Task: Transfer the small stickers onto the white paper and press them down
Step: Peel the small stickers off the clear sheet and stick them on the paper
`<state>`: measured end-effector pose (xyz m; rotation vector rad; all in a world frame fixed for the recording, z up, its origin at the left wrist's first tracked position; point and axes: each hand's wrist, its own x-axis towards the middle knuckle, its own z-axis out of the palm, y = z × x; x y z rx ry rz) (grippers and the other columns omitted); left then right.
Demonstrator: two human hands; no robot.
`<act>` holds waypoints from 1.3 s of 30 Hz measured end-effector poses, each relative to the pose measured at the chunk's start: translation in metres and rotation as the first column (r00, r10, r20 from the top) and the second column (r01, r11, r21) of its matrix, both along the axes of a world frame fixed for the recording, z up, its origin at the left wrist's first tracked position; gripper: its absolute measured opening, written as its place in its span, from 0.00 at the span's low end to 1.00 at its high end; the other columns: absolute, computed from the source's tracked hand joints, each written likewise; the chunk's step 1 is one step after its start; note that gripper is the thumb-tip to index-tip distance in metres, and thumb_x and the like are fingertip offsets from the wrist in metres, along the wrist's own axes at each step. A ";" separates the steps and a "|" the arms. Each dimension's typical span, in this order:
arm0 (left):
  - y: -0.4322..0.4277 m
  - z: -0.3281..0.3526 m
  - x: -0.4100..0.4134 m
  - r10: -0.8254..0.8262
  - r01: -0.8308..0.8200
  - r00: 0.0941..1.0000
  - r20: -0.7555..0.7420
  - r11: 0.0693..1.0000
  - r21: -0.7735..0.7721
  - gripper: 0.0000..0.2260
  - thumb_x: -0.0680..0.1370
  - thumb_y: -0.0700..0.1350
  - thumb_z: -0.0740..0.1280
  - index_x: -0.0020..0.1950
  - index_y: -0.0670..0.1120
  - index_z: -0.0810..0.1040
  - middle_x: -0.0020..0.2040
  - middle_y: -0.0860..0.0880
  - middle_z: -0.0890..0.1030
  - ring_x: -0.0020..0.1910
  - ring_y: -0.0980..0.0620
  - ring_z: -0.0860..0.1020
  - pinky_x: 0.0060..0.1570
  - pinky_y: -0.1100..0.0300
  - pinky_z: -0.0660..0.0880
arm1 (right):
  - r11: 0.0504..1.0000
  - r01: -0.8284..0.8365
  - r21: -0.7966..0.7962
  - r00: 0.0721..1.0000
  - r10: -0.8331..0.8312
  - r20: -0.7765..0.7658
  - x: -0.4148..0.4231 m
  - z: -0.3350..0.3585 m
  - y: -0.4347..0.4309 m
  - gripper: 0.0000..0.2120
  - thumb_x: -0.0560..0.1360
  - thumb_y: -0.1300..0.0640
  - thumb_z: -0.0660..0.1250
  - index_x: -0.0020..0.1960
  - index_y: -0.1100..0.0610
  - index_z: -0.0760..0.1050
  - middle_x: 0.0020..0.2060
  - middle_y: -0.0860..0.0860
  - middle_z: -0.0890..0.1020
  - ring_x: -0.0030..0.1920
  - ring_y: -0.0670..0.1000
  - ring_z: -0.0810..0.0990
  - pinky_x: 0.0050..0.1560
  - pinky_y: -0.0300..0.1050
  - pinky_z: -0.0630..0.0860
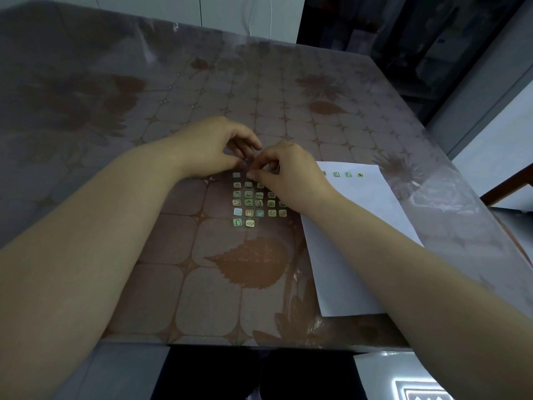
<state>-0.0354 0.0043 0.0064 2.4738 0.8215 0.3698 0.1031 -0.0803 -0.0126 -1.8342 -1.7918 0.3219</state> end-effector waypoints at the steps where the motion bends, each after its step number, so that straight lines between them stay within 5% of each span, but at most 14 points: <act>1: 0.000 0.000 0.000 0.001 -0.001 1.000 -0.002 1.000 0.002 0.17 0.70 0.33 0.68 0.57 0.45 0.77 0.46 0.51 0.80 0.43 0.62 0.77 0.41 0.80 0.67 | 1.000 -0.007 0.002 1.000 0.007 0.005 0.000 -0.001 0.000 0.06 0.73 0.53 0.68 0.47 0.52 0.81 0.38 0.45 0.71 0.44 0.47 0.71 0.44 0.41 0.68; 5: 0.000 0.000 0.001 0.003 -0.003 1.000 0.001 1.000 0.011 0.17 0.70 0.34 0.68 0.57 0.45 0.77 0.46 0.52 0.80 0.42 0.65 0.75 0.40 0.83 0.65 | 1.000 -0.005 0.013 1.000 0.006 -0.015 0.002 0.002 0.001 0.06 0.74 0.54 0.66 0.47 0.54 0.80 0.43 0.50 0.74 0.43 0.49 0.73 0.42 0.42 0.68; 9: 0.002 0.000 0.000 0.012 -0.011 1.000 -0.019 0.999 0.041 0.16 0.70 0.36 0.70 0.56 0.47 0.77 0.46 0.53 0.81 0.44 0.60 0.77 0.41 0.83 0.64 | 0.992 0.116 0.056 0.987 -0.109 -0.121 0.033 0.040 -0.010 0.07 0.75 0.55 0.66 0.43 0.57 0.78 0.27 0.45 0.69 0.24 0.40 0.67 0.27 0.36 0.63; 12: 0.003 -0.002 0.000 0.008 -0.008 1.000 -0.019 0.999 0.033 0.15 0.71 0.38 0.70 0.56 0.48 0.77 0.44 0.53 0.80 0.41 0.66 0.76 0.41 0.82 0.65 | 0.979 0.163 -0.123 0.980 -0.175 -0.094 0.072 0.072 -0.036 0.11 0.74 0.53 0.67 0.33 0.53 0.75 0.18 0.43 0.70 0.18 0.39 0.66 0.24 0.31 0.63; 14: 0.004 -0.003 0.001 0.003 -0.003 1.000 -0.006 1.000 0.005 0.14 0.71 0.38 0.69 0.55 0.50 0.77 0.43 0.55 0.81 0.39 0.69 0.76 0.43 0.79 0.67 | 0.946 0.148 -0.287 0.989 -0.141 0.044 0.085 0.075 -0.047 0.09 0.73 0.50 0.67 0.36 0.51 0.78 0.24 0.40 0.78 0.26 0.37 0.74 0.31 0.39 0.71; 16: 0.004 -0.003 0.002 0.000 0.000 1.000 0.007 1.000 -0.015 0.14 0.71 0.38 0.69 0.54 0.50 0.77 0.43 0.57 0.80 0.40 0.71 0.76 0.46 0.74 0.70 | 0.931 0.159 -0.328 0.987 -0.144 0.071 0.090 0.061 -0.047 0.08 0.72 0.49 0.68 0.43 0.53 0.81 0.36 0.48 0.82 0.36 0.48 0.78 0.39 0.40 0.74; 22: 0.007 -0.007 -0.001 -0.006 0.007 0.999 0.034 0.999 -0.035 0.14 0.70 0.37 0.70 0.54 0.49 0.78 0.44 0.56 0.81 0.43 0.66 0.78 0.48 0.74 0.71 | 0.952 0.143 -0.271 0.978 -0.178 -0.109 0.088 0.016 -0.045 0.03 0.73 0.55 0.69 0.41 0.54 0.79 0.37 0.52 0.78 0.36 0.47 0.71 0.32 0.33 0.67; 26: 0.006 -0.006 0.001 0.003 -0.002 0.999 0.042 0.999 -0.045 0.14 0.70 0.37 0.70 0.54 0.49 0.78 0.44 0.57 0.81 0.45 0.61 0.78 0.52 0.62 0.73 | 0.962 0.126 -0.242 0.978 -0.161 -0.132 0.087 0.013 -0.043 0.04 0.73 0.55 0.69 0.42 0.55 0.80 0.37 0.54 0.76 0.36 0.50 0.70 0.34 0.39 0.66; 33: 0.007 -0.007 0.001 0.002 -0.001 0.999 0.037 1.000 -0.025 0.14 0.70 0.37 0.70 0.54 0.49 0.78 0.44 0.57 0.81 0.46 0.61 0.78 0.49 0.65 0.73 | 0.962 0.146 -0.232 0.969 -0.186 -0.163 0.086 0.011 -0.041 0.04 0.72 0.56 0.70 0.42 0.56 0.81 0.36 0.54 0.75 0.36 0.50 0.70 0.35 0.40 0.66; 39: 0.007 -0.007 0.000 0.003 -0.002 0.999 0.039 1.000 -0.027 0.14 0.70 0.38 0.70 0.53 0.50 0.78 0.45 0.58 0.81 0.45 0.62 0.78 0.51 0.63 0.73 | 0.950 0.183 -0.253 0.950 -0.237 -0.205 0.086 0.014 -0.040 0.03 0.69 0.57 0.72 0.42 0.56 0.81 0.35 0.54 0.74 0.34 0.48 0.69 0.24 0.27 0.62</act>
